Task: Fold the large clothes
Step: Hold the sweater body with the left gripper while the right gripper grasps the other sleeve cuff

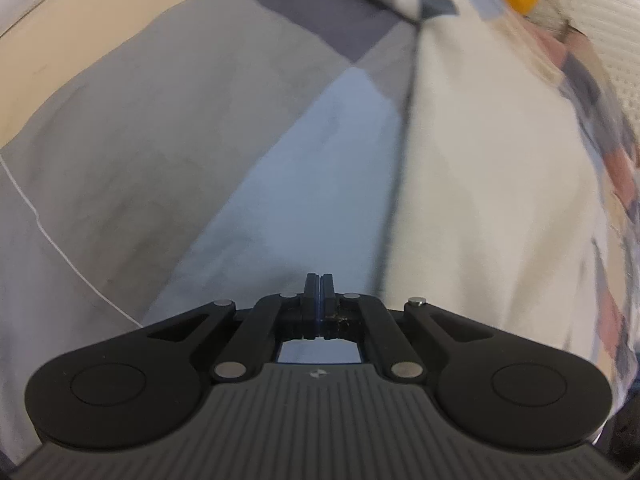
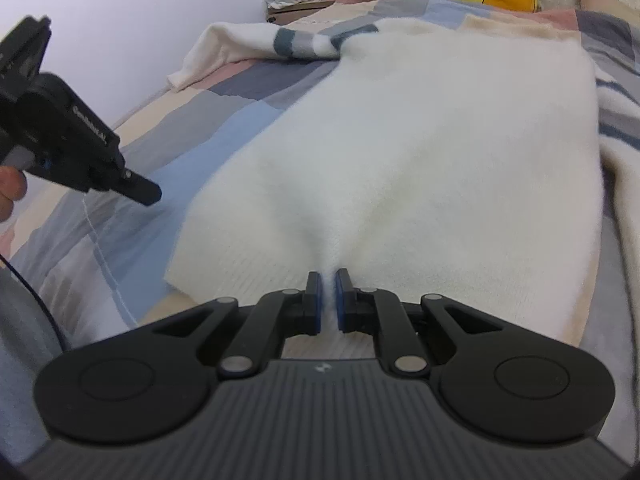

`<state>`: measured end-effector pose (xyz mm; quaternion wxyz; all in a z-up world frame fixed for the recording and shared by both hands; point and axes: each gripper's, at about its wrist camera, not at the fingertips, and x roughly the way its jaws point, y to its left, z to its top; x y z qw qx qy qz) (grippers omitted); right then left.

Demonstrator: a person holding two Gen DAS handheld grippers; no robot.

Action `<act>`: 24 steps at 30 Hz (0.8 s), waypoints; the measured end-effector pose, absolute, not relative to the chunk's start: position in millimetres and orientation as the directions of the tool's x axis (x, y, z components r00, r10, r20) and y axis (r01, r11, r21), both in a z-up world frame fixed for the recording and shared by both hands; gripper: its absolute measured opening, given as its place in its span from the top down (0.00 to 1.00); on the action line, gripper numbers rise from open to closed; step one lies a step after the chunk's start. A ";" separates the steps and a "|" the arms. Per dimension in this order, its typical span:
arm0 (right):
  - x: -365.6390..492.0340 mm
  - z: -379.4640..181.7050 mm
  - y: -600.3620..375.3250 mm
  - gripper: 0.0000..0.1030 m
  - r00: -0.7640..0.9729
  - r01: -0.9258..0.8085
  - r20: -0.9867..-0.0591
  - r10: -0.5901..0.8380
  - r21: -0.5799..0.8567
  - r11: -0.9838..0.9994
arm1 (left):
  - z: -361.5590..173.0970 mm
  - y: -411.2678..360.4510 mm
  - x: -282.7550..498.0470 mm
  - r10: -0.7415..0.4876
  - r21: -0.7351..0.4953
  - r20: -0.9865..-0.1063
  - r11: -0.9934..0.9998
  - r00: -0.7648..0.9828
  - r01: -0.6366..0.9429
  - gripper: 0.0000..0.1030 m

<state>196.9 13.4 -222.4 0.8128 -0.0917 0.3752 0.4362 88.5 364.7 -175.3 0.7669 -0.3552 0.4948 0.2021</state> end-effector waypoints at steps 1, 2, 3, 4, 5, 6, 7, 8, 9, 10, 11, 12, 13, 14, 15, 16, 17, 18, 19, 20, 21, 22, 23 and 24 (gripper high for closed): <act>198.4 -224.6 12.7 0.90 0.335 -0.774 -0.691 0.640 0.185 0.605 | -176.5 365.8 87.9 -0.046 -0.353 -0.899 0.665 0.436 -0.658 1.00; 199.2 -227.2 13.1 0.90 0.332 -0.775 -0.694 0.639 0.186 0.604 | -177.3 365.9 87.0 -0.056 -0.366 -0.894 0.661 0.444 -0.655 1.00; 199.3 -229.8 14.0 0.90 0.332 -0.779 -0.696 0.636 0.179 0.602 | -176.8 365.3 84.8 -0.057 -0.372 -0.891 0.660 0.451 -0.652 1.00; 199.2 -231.9 15.3 0.89 0.334 -0.784 -0.698 0.633 0.168 0.598 | -174.5 364.2 84.8 -0.052 -0.371 -0.888 0.668 0.457 -0.645 1.00; 198.9 -233.8 18.0 0.88 0.337 -0.787 -0.698 0.632 0.159 0.596 | -173.3 361.6 85.0 -0.049 -0.371 -0.884 0.677 0.464 -0.636 1.00; 198.4 -234.5 17.7 0.88 0.340 -0.786 -0.696 0.633 0.159 0.597 | -170.1 357.2 85.3 -0.047 -0.374 -0.879 0.686 0.474 -0.624 1.00; 198.3 -234.0 16.4 0.88 0.340 -0.781 -0.693 0.635 0.168 0.602 | -165.6 352.9 85.3 -0.045 -0.375 -0.874 0.697 0.484 -0.611 0.99; 198.4 -232.3 14.4 0.87 0.337 -0.773 -0.691 0.640 0.184 0.607 | -161.3 345.2 88.0 -0.040 -0.374 -0.869 0.706 0.493 -0.601 0.99; 199.6 -230.3 11.9 0.86 0.333 -0.765 -0.689 0.644 0.202 0.612 | -154.0 338.2 87.9 -0.038 -0.380 -0.858 0.718 0.513 -0.583 0.99; 201.9 -228.0 10.3 0.85 0.327 -0.753 -0.687 0.649 0.227 0.618 | -148.7 330.6 88.9 -0.036 -0.384 -0.849 0.727 0.528 -0.569 0.99; 204.6 -225.2 8.5 0.82 0.316 -0.741 -0.682 0.659 0.256 0.621 | -143.3 324.8 90.0 -0.032 -0.385 -0.841 0.736 0.540 -0.556 0.99; 206.5 -221.6 4.7 0.79 0.310 -0.730 -0.674 0.671 0.284 0.622 | -137.7 314.8 94.0 -0.029 -0.385 -0.832 0.749 0.553 -0.540 0.99; 208.4 -217.8 -0.7 0.71 0.308 -0.715 -0.660 0.685 0.314 0.625 | -132.6 307.7 96.4 -0.029 -0.386 -0.822 0.762 0.568 -0.520 0.99; 210.1 -213.9 -6.3 0.57 0.310 -0.697 -0.646 0.698 0.346 0.629 | -127.7 299.3 100.7 -0.029 -0.384 -0.815 0.776 0.579 -0.501 0.99; 211.5 -210.3 -12.8 0.47 0.316 -0.678 -0.633 0.707 0.371 0.635 | -122.4 290.2 108.1 -0.027 -0.379 -0.806 0.791 0.592 -0.480 0.99; 212.2 -206.4 -20.6 0.44 0.329 -0.656 -0.618 0.714 0.394 0.644 | -118.2 283.1 111.5 -0.026 -0.376 -0.798 0.802 0.602 -0.465 0.99; 212.4 -202.8 -29.5 0.43 0.341 -0.636 -0.604 0.720 0.416 0.650 | -114.5 275.3 115.1 -0.030 -0.379 -0.790 0.810 0.612 -0.448 0.99; 212.3 -199.7 -37.7 0.43 0.351 -0.620 -0.593 0.725 0.433 0.654 | -110.5 267.5 118.3 -0.042 -0.391 -0.779 0.813 0.626 -0.432 0.99; 212.3 -196.4 -46.7 0.43 0.367 -0.603 -0.583 0.725 0.444 0.663 | -107.8 261.8 120.8 -0.054 -0.407 -0.769 0.810 0.637 -0.422 0.99; 212.7 -192.9 -55.8 0.43 0.390 -0.582 -0.577 0.717 0.449 0.678 | -105.3 255.5 123.3 -0.072 -0.430 -0.756 0.803 0.650 -0.411 0.99; 214.0 -189.1 -62.3 0.43 0.414 -0.564 -0.576 0.705 0.445 0.695 | -104.4 249.6 127.5 -0.089 -0.451 -0.746 0.797 0.660 -0.402 0.99; 216.0 -184.7 -69.0 0.43 0.440 -0.548 -0.576 0.689 0.436 0.714 | -103.0 243.0 130.9 -0.107 -0.469 -0.735 0.793 0.670 -0.388 0.99; 219.2 -178.8 -75.4 0.43 0.469 -0.528 -0.576 0.669 0.424 0.736 | -101.2 234.6 134.0 -0.122 -0.478 -0.725 0.797 0.677 -0.369 0.99; 223.3 -172.4 -80.8 0.43 0.496 -0.511 -0.578 0.648 0.409 0.756 | -99.5 225.7 136.0 -0.130 -0.480 -0.722 0.802 0.680 -0.356 0.99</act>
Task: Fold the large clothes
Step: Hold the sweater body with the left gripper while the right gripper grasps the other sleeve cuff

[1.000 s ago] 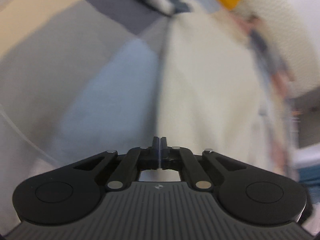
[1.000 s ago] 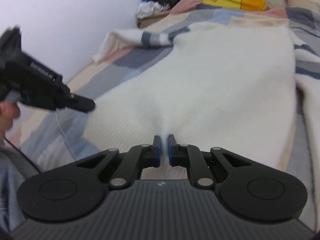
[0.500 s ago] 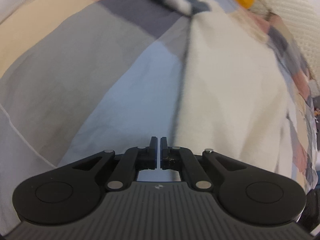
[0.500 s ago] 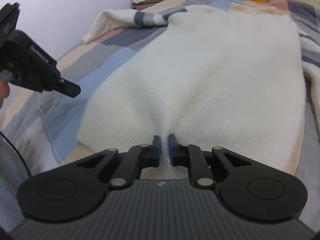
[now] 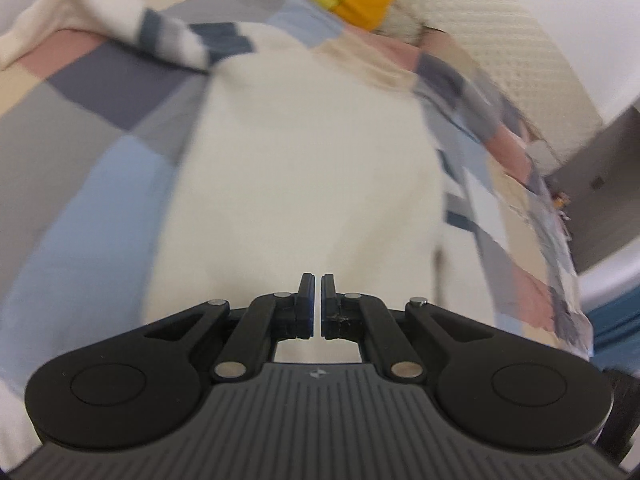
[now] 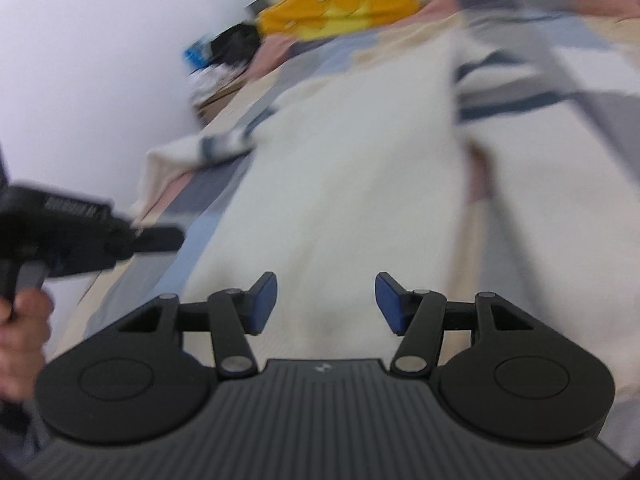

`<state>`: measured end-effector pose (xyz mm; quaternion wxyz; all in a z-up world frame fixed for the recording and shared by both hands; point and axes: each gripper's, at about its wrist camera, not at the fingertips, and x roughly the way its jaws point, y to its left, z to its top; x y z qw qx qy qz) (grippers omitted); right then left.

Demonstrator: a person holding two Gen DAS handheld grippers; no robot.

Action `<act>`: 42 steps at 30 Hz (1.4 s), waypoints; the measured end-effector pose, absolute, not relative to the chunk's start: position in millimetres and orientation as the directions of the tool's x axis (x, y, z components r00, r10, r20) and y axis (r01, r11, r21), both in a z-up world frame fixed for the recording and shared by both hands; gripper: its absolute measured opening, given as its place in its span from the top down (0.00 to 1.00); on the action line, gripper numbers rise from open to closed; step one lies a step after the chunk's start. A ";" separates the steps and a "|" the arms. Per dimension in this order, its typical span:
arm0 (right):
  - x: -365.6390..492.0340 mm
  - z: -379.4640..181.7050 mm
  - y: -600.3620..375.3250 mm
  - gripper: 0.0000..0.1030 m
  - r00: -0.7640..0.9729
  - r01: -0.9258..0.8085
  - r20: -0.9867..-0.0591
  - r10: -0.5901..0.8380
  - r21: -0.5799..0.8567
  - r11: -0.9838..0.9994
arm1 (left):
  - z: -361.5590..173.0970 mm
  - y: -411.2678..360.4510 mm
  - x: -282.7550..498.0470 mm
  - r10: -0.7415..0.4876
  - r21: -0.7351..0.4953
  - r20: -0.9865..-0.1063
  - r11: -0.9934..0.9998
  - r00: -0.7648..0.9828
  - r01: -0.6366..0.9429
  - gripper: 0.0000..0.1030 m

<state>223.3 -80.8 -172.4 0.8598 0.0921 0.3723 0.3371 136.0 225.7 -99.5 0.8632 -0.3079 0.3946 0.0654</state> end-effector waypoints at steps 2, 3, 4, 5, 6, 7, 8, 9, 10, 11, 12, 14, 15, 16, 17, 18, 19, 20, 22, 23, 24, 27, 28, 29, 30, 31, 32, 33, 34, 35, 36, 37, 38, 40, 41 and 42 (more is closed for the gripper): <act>233.3 -155.7 -89.3 0.43 0.559 -0.485 -0.580 0.593 0.352 0.801 | -98.7 209.4 142.8 -0.161 -0.493 -0.709 0.809 0.686 -0.320 0.99; 238.4 -145.3 -92.1 0.43 0.591 -0.476 -0.579 0.562 0.313 0.822 | -100.1 203.0 147.3 -0.182 -0.506 -0.702 0.807 0.689 -0.303 0.99; 241.7 -138.3 -95.0 0.43 0.614 -0.471 -0.578 0.537 0.278 0.837 | -101.3 197.3 149.8 -0.200 -0.519 -0.695 0.804 0.691 -0.290 0.99; 246.3 -129.2 -99.7 0.43 0.636 -0.465 -0.577 0.513 0.244 0.851 | -102.6 191.2 153.1 -0.218 -0.531 -0.688 0.802 0.692 -0.275 0.99; 252.0 -121.3 -104.5 0.44 0.651 -0.457 -0.579 0.491 0.217 0.862 | -104.0 185.0 155.6 -0.237 -0.541 -0.679 0.801 0.695 -0.255 0.99; 257.9 -114.3 -109.5 0.44 0.661 -0.447 -0.585 0.470 0.196 0.873 | -105.8 180.7 158.3 -0.246 -0.546 -0.675 0.800 0.696 -0.248 0.99; 263.2 -109.4 -116.8 0.45 0.670 -0.431 -0.590 0.451 0.186 0.883 | -107.5 176.5 161.1 -0.254 -0.553 -0.671 0.798 0.696 -0.241 0.99; 270.1 -105.0 -123.8 0.45 0.675 -0.409 -0.597 0.434 0.186 0.893 | -109.6 170.8 164.1 -0.267 -0.560 -0.665 0.796 0.697 -0.229 0.99; 276.6 -102.9 -131.8 0.45 0.678 -0.381 -0.606 0.415 0.193 0.904 | -111.9 166.3 167.3 -0.274 -0.560 -0.664 0.799 0.696 -0.220 0.99; 282.9 -102.7 -142.4 0.45 0.678 -0.347 -0.618 0.399 0.210 0.914 | -115.0 161.8 171.3 -0.276 -0.557 -0.666 0.802 0.692 -0.216 0.99; 288.3 -105.2 -150.7 0.45 0.678 -0.308 -0.627 0.384 0.232 0.923 | -117.4 156.4 173.4 -0.283 -0.560 -0.665 0.801 0.691 -0.211 0.99; 298.0 -114.9 -168.1 0.44 0.682 -0.223 -0.640 0.353 0.277 0.935 | -123.9 147.5 176.9 -0.315 -0.590 -0.645 0.784 0.696 -0.192 0.99; 300.8 -121.7 -174.3 0.45 0.684 -0.203 -0.644 0.344 0.284 0.937 | -127.3 140.3 179.1 -0.325 -0.592 -0.635 0.788 0.700 -0.171 0.99; 304.0 -130.0 -180.0 0.45 0.683 -0.183 -0.653 0.327 0.280 0.942 | -130.0 133.8 181.1 -0.316 -0.572 -0.634 0.806 0.706 -0.152 0.99; 307.1 -139.1 -185.4 0.45 0.683 -0.159 -0.667 0.299 0.265 0.951 | -133.3 125.8 182.4 -0.289 -0.532 -0.637 0.836 0.715 -0.136 0.99; 309.2 -147.0 -188.5 0.45 0.683 -0.139 -0.678 0.273 0.246 0.959 | -137.9 118.9 183.8 -0.264 -0.494 -0.641 0.861 0.721 -0.123 0.99; 311.1 -155.9 -194.9 0.45 0.680 -0.120 -0.687 0.256 0.240 0.963 | -143.5 112.8 185.5 -0.251 -0.465 -0.645 0.879 0.722 -0.109 0.99; 314.0 -165.4 -201.5 0.45 0.670 -0.104 -0.697 0.256 0.253 0.962 | -151.0 106.4 188.3 -0.245 -0.432 -0.652 0.898 0.718 -0.086 0.99; 320.8 -184.4 -213.8 0.45 0.630 -0.093 -0.720 0.292 0.304 0.948 | -163.9 97.9 193.2 -0.232 -0.378 -0.671 0.924 0.705 -0.056 0.99; 321.8 -191.2 -220.3 0.45 0.612 -0.092 -0.729 0.307 0.320 0.943 | -169.3 94.6 195.8 -0.228 -0.358 -0.682 0.933 0.695 -0.045 0.99; 322.5 -198.6 -223.7 0.45 0.599 -0.091 -0.740 0.308 0.319 0.943 | -174.4 92.7 198.6 -0.229 -0.349 -0.690 0.936 0.687 -0.037 0.99; 327.6 -217.5 -227.3 0.45 0.569 -0.099 -0.770 0.287 0.282 0.954 | -185.8 94.3 206.7 -0.213 -0.331 -0.696 0.943 0.685 -0.043 0.99; 329.3 -224.1 -229.5 0.45 0.554 -0.108 -0.778 0.297 0.287 0.952 | -189.4 95.7 207.8 -0.209 -0.329 -0.700 0.943 0.683 -0.048 0.99; 333.2 -230.8 -231.6 0.45 0.533 -0.114 -0.784 0.317 0.305 0.945 | -193.5 97.6 209.5 -0.217 -0.340 -0.701 0.939 0.680 -0.050 0.99; 337.1 -236.0 -233.7 0.44 0.517 -0.117 -0.784 0.344 0.333 0.936 | -197.7 100.3 211.1 -0.224 -0.350 -0.703 0.935 0.675 -0.054 0.99; 338.8 -238.6 -235.5 0.44 0.513 -0.123 -0.776 0.368 0.358 0.926 | -200.7 102.0 212.1 -0.227 -0.355 -0.706 0.933 0.671 -0.059 0.99; 340.0 -240.4 -236.5 0.44 0.509 -0.135 -0.766 0.393 0.380 0.915 | -202.0 103.1 213.1 -0.230 -0.360 -0.707 0.931 0.669 -0.060 0.99; 340.4 -241.3 -236.2 0.44 0.502 -0.147 -0.759 0.414 0.397 0.906 | -201.6 105.3 214.7 -0.235 -0.367 -0.706 0.928 0.668 -0.061 0.99; 340.5 -242.5 -234.9 0.44 0.494 -0.163 -0.753 0.435 0.411 0.897 | -201.8 106.4 214.8 -0.238 -0.372 -0.706 0.926 0.667 -0.063 0.99; 340.4 -241.9 -232.9 0.44 0.495 -0.176 -0.750 0.438 0.407 0.896 | -201.5 105.6 215.8 -0.240 -0.376 -0.704 0.924 0.668 -0.064 0.99; 338.9 -241.0 -229.8 0.45 0.498 -0.192 -0.751 0.432 0.391 0.900 | -201.9 106.8 215.3 -0.241 -0.378 -0.703 0.924 0.669 -0.063 0.99; 336.4 -239.9 -226.9 0.45 0.497 -0.216 -0.751 0.435 0.378 0.900 | -201.9 107.1 215.2 -0.241 -0.377 -0.702 0.924 0.670 -0.062 0.99; 334.8 -238.8 -224.1 0.46 0.491 -0.239 -0.749 0.445 0.376 0.895 | -201.2 107.2 215.3 -0.240 -0.375 -0.702 0.925 0.671 -0.061 0.99; 332.9 -237.6 -220.3 0.47 0.475 -0.266 -0.750 0.460 0.376 0.888 | -200.9 106.8 214.8 -0.240 -0.374 -0.700 0.926 0.673 -0.059 0.99; 332.2 -237.3 -218.4 0.48 0.468 -0.274 -0.755 0.460 0.371 0.887 | -200.7 105.9 215.0 -0.240 -0.374 -0.699 0.925 0.674 -0.059 0.99; 331.8 -237.2 -217.1 0.48 0.461 -0.277 -0.759 0.460 0.369 0.887 | -200.9 106.8 214.2 -0.241 -0.377 -0.696 0.924 0.676 -0.058 0.99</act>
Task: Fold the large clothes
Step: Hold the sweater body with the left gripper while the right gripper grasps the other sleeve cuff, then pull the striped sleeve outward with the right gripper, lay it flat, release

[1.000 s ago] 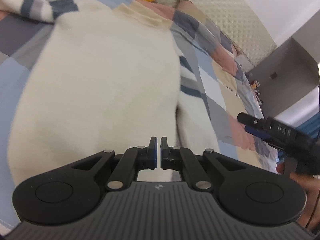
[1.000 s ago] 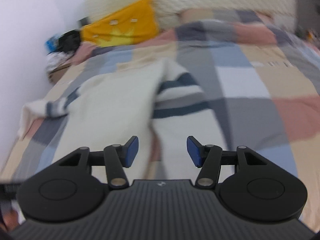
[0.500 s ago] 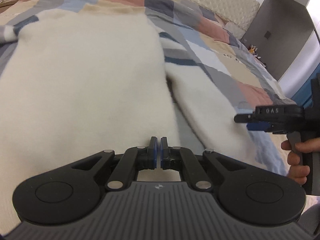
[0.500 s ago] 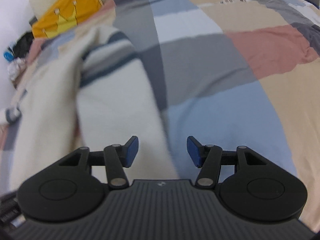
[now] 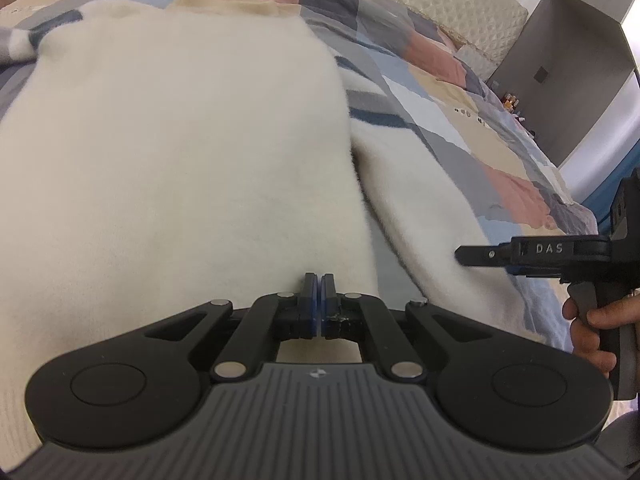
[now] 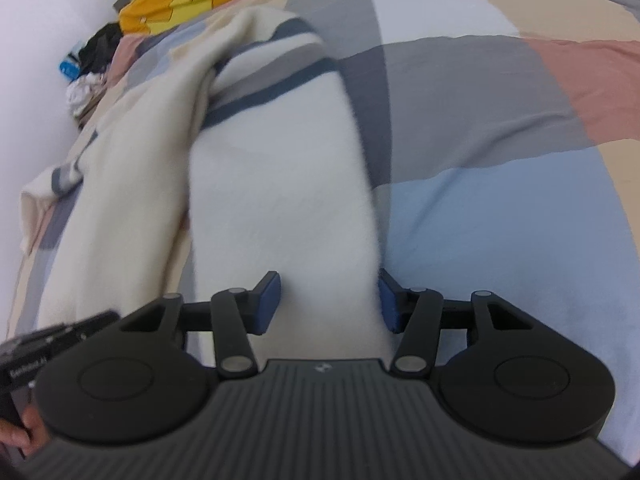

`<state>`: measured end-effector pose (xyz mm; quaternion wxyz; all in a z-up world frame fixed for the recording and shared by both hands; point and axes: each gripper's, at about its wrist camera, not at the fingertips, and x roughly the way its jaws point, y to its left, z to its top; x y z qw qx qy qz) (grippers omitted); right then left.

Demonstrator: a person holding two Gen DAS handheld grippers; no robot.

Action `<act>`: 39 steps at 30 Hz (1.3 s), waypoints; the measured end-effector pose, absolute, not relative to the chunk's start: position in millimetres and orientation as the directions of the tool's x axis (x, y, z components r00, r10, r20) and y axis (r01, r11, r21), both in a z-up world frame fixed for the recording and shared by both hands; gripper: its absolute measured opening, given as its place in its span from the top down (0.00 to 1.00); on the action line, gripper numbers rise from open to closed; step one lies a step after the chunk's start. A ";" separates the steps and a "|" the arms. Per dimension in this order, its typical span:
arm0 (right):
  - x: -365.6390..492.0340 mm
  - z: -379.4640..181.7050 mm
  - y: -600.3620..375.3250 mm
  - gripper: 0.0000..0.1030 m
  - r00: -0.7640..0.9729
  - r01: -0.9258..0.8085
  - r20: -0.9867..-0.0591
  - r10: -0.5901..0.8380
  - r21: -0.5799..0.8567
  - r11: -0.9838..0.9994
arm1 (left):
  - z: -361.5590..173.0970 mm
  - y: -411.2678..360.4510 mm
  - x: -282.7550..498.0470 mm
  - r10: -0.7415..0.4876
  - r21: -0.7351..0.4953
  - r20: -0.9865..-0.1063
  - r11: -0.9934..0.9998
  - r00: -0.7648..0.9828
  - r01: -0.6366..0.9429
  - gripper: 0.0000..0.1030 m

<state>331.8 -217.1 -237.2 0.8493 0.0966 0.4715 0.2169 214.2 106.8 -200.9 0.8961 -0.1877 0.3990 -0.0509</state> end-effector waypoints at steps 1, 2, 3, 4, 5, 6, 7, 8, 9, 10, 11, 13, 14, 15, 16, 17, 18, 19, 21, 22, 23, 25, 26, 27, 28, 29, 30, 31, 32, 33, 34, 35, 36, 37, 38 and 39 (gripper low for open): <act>331.8 -238.0 -217.3 0.48 0.453 -0.276 -0.763 0.461 0.372 0.886 | -201.0 107.2 213.7 -0.241 -0.380 -0.694 0.923 0.678 -0.060 0.99; 330.7 -239.5 -218.1 0.48 0.442 -0.274 -0.767 0.464 0.378 0.885 | -200.7 107.2 213.0 -0.242 -0.382 -0.692 0.922 0.680 -0.061 0.99; 330.5 -241.0 -216.3 0.49 0.429 -0.278 -0.774 0.466 0.378 0.883 | -200.6 107.2 212.7 -0.241 -0.382 -0.688 0.922 0.684 -0.059 0.99; 330.8 -241.4 -213.3 0.50 0.421 -0.288 -0.783 0.458 0.364 0.886 | -200.7 107.5 212.2 -0.239 -0.381 -0.685 0.923 0.689 -0.059 0.99; 329.3 -239.6 -211.5 0.53 0.420 -0.299 -0.789 0.450 0.348 0.889 | -201.3 108.8 209.4 -0.239 -0.383 -0.682 0.922 0.691 -0.060 0.99; 330.2 -237.8 -209.5 0.63 0.418 -0.301 -0.790 0.448 0.345 0.889 | -201.7 110.1 208.8 -0.240 -0.387 -0.679 0.920 0.693 -0.061 0.99; 330.1 -236.8 -208.0 0.68 0.413 -0.302 -0.792 0.450 0.347 0.888 | -201.8 110.9 208.3 -0.240 -0.390 -0.677 0.919 0.696 -0.062 0.99; 329.1 -235.7 -205.6 0.73 0.411 -0.306 -0.795 0.445 0.340 0.889 | -201.4 110.8 208.4 -0.238 -0.390 -0.675 0.919 0.698 -0.064 0.99; 327.4 -233.7 -202.2 0.81 0.415 -0.316 -0.800 0.434 0.320 0.893 | -201.5 111.1 207.7 -0.238 -0.390 -0.675 0.919 0.699 -0.064 0.99; 327.4 -231.4 -197.9 0.83 0.419 -0.326 -0.804 0.421 0.299 0.897 | -201.0 111.4 207.1 -0.238 -0.391 -0.673 0.918 0.700 -0.064 0.99; 327.2 -225.8 -195.2 0.84 0.429 -0.333 -0.807 0.405 0.275 0.902 | -200.7 111.1 206.4 -0.237 -0.390 -0.672 0.919 0.702 -0.063 0.99; 330.8 -212.6 -193.2 0.85 0.462 -0.341 -0.804 0.374 0.228 0.912 | -200.0 110.2 203.4 -0.228 -0.381 -0.669 0.923 0.707 -0.063 0.99; 334.8 -205.2 -192.6 0.85 0.474 -0.349 -0.805 0.356 0.199 0.916 | -200.0 108.7 201.5 -0.220 -0.370 -0.666 0.927 0.713 -0.059 0.99; 339.1 -197.1 -193.3 0.86 0.493 -0.353 -0.803 0.335 0.167 0.921 | -200.7 105.6 199.9 -0.209 -0.349 -0.664 0.936 0.718 -0.050 0.99; 345.4 -186.0 -195.9 0.86 0.519 -0.349 -0.797 0.308 0.132 0.928 | -200.5 102.2 199.1 -0.198 -0.329 -0.663 0.943 0.722 -0.044 0.99; 351.2 -175.3 -199.3 0.86 0.543 -0.341 -0.789 0.288 0.107 0.934 | -199.9 99.7 198.4 -0.190 -0.313 -0.661 0.949 0.726 -0.037 0.99; 358.7 -163.4 -203.9 0.86 0.564 -0.329 -0.780 0.271 0.089 0.940 | -198.9 98.2 198.3 -0.189 -0.305 -0.659 0.952 0.728 -0.030 0.99; 367.2 -149.8 -209.4 0.87 0.587 -0.313 -0.769 0.252 0.072 0.947 | -197.9 98.7 198.3 -0.191 -0.310 -0.656 0.950 0.730 -0.029 0.99; 384.9 -122.0 -219.1 0.87 0.637 -0.290 -0.749 0.185 -0.009 0.957 | -196.5 102.9 196.9 -0.198 -0.330 -0.645 0.943 0.738 -0.036 0.99; 394.5 -107.1 -223.9 0.87 0.664 -0.282 -0.734 0.145 -0.066 0.957 | -195.4 105.2 196.5 -0.199 -0.341 -0.640 0.939 0.742 -0.042 0.99; 403.8 -92.8 -229.2 0.87 0.690 -0.263 -0.715 0.109 -0.107 0.959 | -194.7 107.6 195.8 -0.204 -0.355 -0.634 0.934 0.746 -0.046 0.99; 422.3 -66.1 -241.4 0.87 0.728 -0.218 -0.683 0.058 -0.150 0.964 | -193.0 110.4 195.0 -0.209 -0.375 -0.626 0.925 0.752 -0.055 0.99; 433.4 -53.8 -245.3 0.87 0.744 -0.198 -0.667 0.028 -0.180 0.963 | -192.0 112.6 195.0 -0.214 -0.388 -0.621 0.920 0.754 -0.058 0.99; 443.8 -44.4 -246.0 0.87 0.757 -0.183 -0.654 -0.006 -0.221 0.958 | -190.7 113.6 195.4 -0.220 -0.398 -0.616 0.915 0.756 -0.058 0.99; 454.2 -35.9 -244.8 0.87 0.768 -0.170 -0.639 -0.039 -0.263 0.950 | -189.9 114.4 195.2 -0.225 -0.405 -0.611 0.912 0.759 -0.056 0.99; 462.8 -28.6 -241.7 0.87 0.779 -0.162 -0.623 -0.065 -0.300 0.940 | -188.7 114.7 195.2 -0.228 -0.409 -0.607 0.911 0.761 -0.053 0.99; 469.2 -22.6 -238.7 0.88 0.788 -0.158 -0.610 -0.082 -0.329 0.931 | -187.9 114.9 195.2 -0.233 -0.414 -0.604 0.909 0.762 -0.050 0.99; 477.6 -17.2 -235.8 0.88 0.796 -0.149 -0.596 -0.102 -0.358 0.922 | -187.7 115.2 195.5 -0.241 -0.421 -0.601 0.906 0.762 -0.046 0.99; 487.3 -11.5 -232.8 0.88 0.807 -0.133 -0.576 -0.128 -0.389 0.912 | -187.7 114.4 195.2 -0.247 -0.426 -0.599 0.904 0.762 -0.042 0.99; 495.4 -6.7 -232.2 0.88 0.818 -0.116 -0.556 -0.147 -0.410 0.905 | -187.9 113.9 195.8 -0.250 -0.427 -0.599 0.904 0.761 -0.038 0.99; 505.0 -0.7 -231.9 0.88 0.828 -0.096 -0.535 -0.168 -0.430 0.898 | -188.1 113.4 196.5 -0.252 -0.426 -0.599 0.904 0.760 -0.036 0.99; 512.2 4.6 -232.8 0.88 0.836 -0.075 -0.516 -0.188 -0.445 0.892 | -188.2 113.2 197.4 -0.256 -0.429 -0.598 0.903 0.759 -0.033 0.99; 518.3 10.1 -234.9 0.88 0.842 -0.050 -0.497 -0.209 -0.458 0.887 | -188.4 114.2 199.6 -0.266 -0.436 -0.596 0.899 0.757 -0.028 0.99; 525.6 15.7 -239.0 0.88 0.848 -0.023 -0.477 -0.233 -0.471 0.882 | -188.4 114.6 200.4 -0.275 -0.445 -0.594 0.895 0.756 -0.024 0.99; 530.6 20.8 -243.0 0.88 0.849 0.003 -0.462 -0.256 -0.480 0.877 | -188.2 114.9 200.9 -0.288 -0.456 -0.591 0.890 0.754 -0.017 0.99; 537.9 23.7 -251.2 0.88 0.846 0.023 -0.456 -0.277 -0.487 0.873 | -188.3 115.2 200.8 -0.297 -0.463 -0.588 0.886 0.753 -0.011 0.99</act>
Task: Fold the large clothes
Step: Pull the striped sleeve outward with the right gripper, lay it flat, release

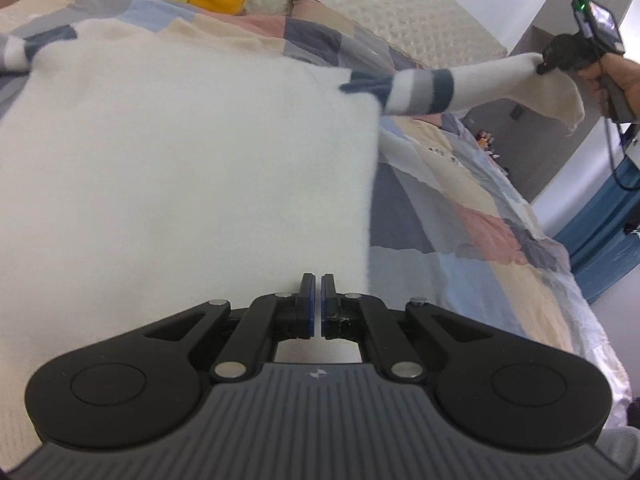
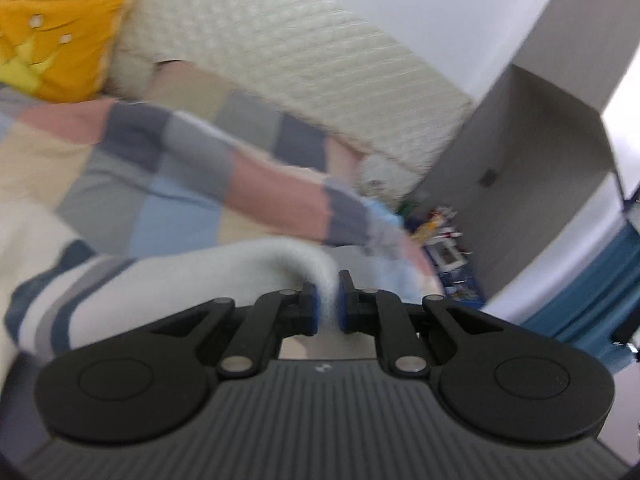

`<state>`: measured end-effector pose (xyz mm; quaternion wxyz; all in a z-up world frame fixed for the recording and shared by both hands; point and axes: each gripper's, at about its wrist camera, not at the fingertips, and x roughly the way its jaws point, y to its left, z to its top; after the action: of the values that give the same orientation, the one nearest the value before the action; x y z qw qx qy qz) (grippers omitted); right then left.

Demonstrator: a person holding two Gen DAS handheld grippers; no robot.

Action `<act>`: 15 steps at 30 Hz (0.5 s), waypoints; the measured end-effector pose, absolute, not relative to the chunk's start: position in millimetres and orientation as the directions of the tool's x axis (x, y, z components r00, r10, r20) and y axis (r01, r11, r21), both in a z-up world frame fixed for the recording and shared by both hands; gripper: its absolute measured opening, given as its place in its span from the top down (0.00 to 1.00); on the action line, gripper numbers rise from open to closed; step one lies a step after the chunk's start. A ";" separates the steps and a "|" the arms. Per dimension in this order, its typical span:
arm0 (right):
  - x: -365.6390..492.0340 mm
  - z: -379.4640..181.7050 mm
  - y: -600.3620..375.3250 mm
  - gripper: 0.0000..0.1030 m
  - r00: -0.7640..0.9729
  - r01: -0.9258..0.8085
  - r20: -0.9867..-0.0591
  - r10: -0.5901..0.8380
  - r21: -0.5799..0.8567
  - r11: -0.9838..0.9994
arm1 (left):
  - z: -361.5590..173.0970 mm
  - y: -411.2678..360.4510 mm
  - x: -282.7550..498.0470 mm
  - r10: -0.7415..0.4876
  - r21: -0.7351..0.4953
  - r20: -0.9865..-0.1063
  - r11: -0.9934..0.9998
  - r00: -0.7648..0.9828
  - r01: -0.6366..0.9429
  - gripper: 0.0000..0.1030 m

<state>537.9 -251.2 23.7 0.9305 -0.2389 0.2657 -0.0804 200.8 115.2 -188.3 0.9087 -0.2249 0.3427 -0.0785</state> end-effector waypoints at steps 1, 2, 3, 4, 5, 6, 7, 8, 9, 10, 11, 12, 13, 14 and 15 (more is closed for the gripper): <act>543.7 24.7 -260.6 0.88 0.841 0.034 -0.457 -0.290 -0.489 0.871 | -188.1 115.3 200.3 -0.306 -0.469 -0.585 0.883 0.751 -0.006 0.99; 548.1 23.2 -268.7 0.88 0.837 0.046 -0.457 -0.302 -0.492 0.870 | -188.4 116.2 199.5 -0.313 -0.475 -0.583 0.880 0.749 -0.002 0.99; 554.7 18.6 -276.5 0.88 0.830 0.057 -0.459 -0.317 -0.495 0.867 | -188.9 116.8 199.0 -0.321 -0.483 -0.584 0.876 0.746 -0.001 0.99; 560.4 10.8 -285.6 0.88 0.820 0.067 -0.467 -0.331 -0.496 0.866 | -189.5 118.3 199.0 -0.327 -0.489 -0.585 0.872 0.742 -0.001 0.99; 566.5 -0.4 -295.2 0.88 0.809 0.076 -0.479 -0.341 -0.490 0.868 | -190.1 119.1 199.1 -0.332 -0.495 -0.586 0.869 0.739 -0.002 0.99; 572.6 -12.4 -303.5 0.88 0.797 0.082 -0.494 -0.347 -0.480 0.873 | -190.4 119.7 199.5 -0.333 -0.497 -0.590 0.868 0.735 -0.006 0.99; 578.4 -28.0 -311.1 0.88 0.784 0.088 -0.511 -0.353 -0.471 0.878 | -190.8 119.3 199.5 -0.333 -0.496 -0.593 0.868 0.733 -0.007 0.99; 585.2 -46.5 -317.6 0.88 0.767 0.092 -0.528 -0.364 -0.470 0.878 | -190.8 119.3 199.2 -0.332 -0.495 -0.595 0.869 0.732 -0.008 0.99; 588.8 -62.5 -320.5 0.88 0.757 0.089 -0.539 -0.369 -0.475 0.875 | -191.4 119.0 199.6 -0.330 -0.492 -0.598 0.870 0.731 -0.010 0.99; 592.8 -82.3 -325.4 0.88 0.744 0.078 -0.554 -0.373 -0.482 0.873 | -191.7 118.9 200.0 -0.332 -0.494 -0.598 0.869 0.730 -0.009 0.99; 596.5 -97.7 -328.2 0.88 0.731 0.069 -0.571 -0.374 -0.484 0.873 | -191.8 118.8 199.7 -0.339 -0.502 -0.590 0.865 0.733 -0.003 0.99; 600.1 -112.6 -332.7 0.88 0.718 0.064 -0.587 -0.374 -0.480 0.875 | -191.2 118.1 199.8 -0.345 -0.504 -0.580 0.864 0.738 0.008 0.99; 603.2 -126.3 -338.2 0.87 0.706 0.065 -0.602 -0.373 -0.470 0.880 | -190.2 116.8 201.0 -0.344 -0.498 -0.578 0.867 0.740 0.014 0.99; 605.1 -138.1 -343.4 0.87 0.695 0.072 -0.617 -0.368 -0.450 0.890 | -189.5 115.3 202.8 -0.344 -0.495 -0.576 0.869 0.742 0.019 0.99; 607.0 -149.6 -351.0 0.87 0.685 0.079 -0.636 -0.356 -0.421 0.904 | -189.6 115.4 203.3 -0.349 -0.497 -0.572 0.867 0.743 0.024 0.99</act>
<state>607.0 -351.0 -149.6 0.8993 -0.1830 0.3783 -0.1207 203.3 115.4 -189.6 0.9032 -0.2361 0.3434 -0.1032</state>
